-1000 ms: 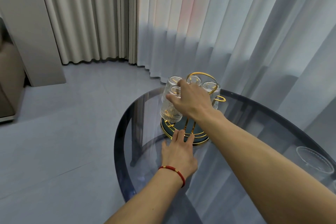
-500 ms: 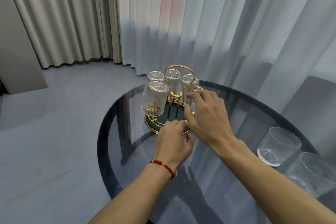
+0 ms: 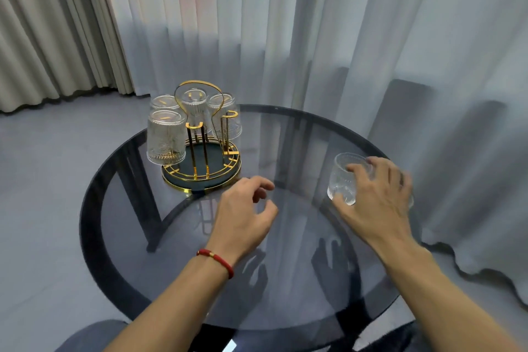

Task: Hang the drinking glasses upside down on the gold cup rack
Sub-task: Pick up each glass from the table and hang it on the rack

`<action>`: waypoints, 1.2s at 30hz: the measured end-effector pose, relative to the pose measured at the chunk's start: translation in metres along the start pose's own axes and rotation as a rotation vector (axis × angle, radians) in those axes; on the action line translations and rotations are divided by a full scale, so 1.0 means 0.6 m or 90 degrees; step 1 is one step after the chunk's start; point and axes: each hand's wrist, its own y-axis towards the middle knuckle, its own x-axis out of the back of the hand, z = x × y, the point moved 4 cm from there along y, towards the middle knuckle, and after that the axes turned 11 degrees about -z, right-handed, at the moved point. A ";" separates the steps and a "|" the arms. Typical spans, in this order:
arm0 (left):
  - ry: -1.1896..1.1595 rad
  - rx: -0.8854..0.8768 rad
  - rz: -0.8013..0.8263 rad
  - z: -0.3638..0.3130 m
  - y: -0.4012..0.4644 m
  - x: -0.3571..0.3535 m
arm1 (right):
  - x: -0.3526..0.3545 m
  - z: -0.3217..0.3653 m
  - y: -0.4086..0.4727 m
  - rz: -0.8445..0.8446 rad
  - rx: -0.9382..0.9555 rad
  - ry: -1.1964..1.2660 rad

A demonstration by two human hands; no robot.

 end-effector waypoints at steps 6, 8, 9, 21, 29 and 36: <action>-0.005 -0.014 0.056 -0.017 -0.020 -0.018 | -0.006 -0.070 -0.010 0.065 -0.177 0.079; -0.005 -0.011 0.066 -0.016 -0.023 -0.022 | -0.011 -0.084 -0.012 0.074 -0.210 0.116; -0.005 -0.007 0.072 -0.015 -0.024 -0.024 | -0.015 -0.090 -0.014 0.088 -0.231 0.138; -0.384 0.312 0.326 -0.038 -0.042 -0.052 | 0.040 0.019 -0.044 0.127 0.169 0.394; -0.366 0.293 0.206 0.002 -0.010 -0.001 | 0.019 0.119 -0.043 0.155 0.270 0.485; -0.535 0.440 0.098 0.050 0.037 0.033 | -0.032 0.164 -0.027 0.209 0.084 0.578</action>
